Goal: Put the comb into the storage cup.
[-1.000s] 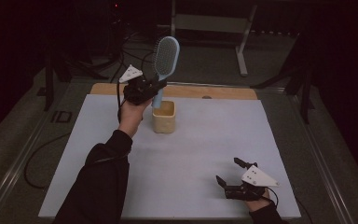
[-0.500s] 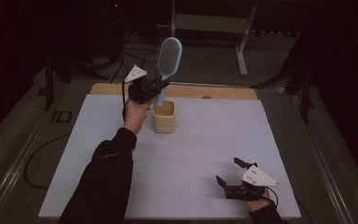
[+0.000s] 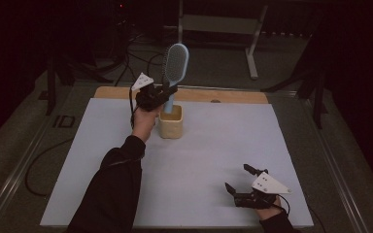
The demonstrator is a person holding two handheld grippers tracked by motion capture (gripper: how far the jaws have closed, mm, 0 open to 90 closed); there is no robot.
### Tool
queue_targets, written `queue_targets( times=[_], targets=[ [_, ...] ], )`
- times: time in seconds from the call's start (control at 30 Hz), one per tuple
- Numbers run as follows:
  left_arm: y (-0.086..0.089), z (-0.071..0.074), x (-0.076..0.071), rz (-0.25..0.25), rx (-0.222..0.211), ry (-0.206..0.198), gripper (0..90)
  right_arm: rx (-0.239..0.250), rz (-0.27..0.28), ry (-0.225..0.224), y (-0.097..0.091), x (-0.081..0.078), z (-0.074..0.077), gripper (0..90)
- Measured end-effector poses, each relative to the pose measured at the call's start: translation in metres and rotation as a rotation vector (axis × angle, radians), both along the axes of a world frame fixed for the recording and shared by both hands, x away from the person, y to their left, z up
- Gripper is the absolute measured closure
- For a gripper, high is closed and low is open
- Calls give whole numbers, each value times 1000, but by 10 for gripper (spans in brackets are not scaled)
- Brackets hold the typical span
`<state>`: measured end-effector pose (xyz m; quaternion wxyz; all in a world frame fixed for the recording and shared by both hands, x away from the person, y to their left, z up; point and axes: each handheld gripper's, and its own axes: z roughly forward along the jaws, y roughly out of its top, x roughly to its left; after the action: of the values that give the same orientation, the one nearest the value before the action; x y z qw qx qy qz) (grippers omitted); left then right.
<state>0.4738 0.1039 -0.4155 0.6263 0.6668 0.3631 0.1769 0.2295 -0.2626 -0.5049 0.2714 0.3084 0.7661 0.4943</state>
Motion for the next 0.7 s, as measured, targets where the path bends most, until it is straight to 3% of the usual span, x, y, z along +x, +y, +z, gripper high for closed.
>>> queue_targets(
  times=[0.33, 0.57, 0.7],
  targets=[
    [0, -11, -1, 4, 0, -23, 699, 1, 1, 1, 0, 0, 0, 90],
    [-3, -18, -4, 14, 69, -51, 699, -1, 2, 2, 0, 0, 0, 90],
    [-3, -24, -6, 12, 72, -49, 699, -1, 2, 2, 0, 0, 0, 90]
  ],
)
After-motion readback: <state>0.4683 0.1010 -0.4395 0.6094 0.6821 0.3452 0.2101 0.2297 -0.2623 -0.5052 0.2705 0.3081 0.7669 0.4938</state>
